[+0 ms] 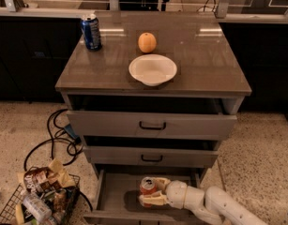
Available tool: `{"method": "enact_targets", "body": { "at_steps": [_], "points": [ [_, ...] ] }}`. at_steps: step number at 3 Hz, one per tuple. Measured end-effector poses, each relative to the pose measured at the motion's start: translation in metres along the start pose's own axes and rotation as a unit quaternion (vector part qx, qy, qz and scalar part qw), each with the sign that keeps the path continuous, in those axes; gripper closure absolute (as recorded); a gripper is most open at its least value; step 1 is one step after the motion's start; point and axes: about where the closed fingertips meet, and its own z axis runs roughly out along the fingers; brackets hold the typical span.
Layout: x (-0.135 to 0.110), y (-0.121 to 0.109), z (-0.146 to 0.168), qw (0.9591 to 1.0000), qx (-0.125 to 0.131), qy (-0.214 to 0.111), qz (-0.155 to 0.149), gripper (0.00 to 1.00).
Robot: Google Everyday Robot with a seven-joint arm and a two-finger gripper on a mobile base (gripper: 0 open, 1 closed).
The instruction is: Place coke can into bottom drawer
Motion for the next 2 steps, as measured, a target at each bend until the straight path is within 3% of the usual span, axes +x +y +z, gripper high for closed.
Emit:
{"method": "enact_targets", "body": {
  "at_steps": [2],
  "points": [
    [0.076, -0.046, 0.027, 0.9988, 0.039, 0.027, 0.009, 1.0]
  ]
}}
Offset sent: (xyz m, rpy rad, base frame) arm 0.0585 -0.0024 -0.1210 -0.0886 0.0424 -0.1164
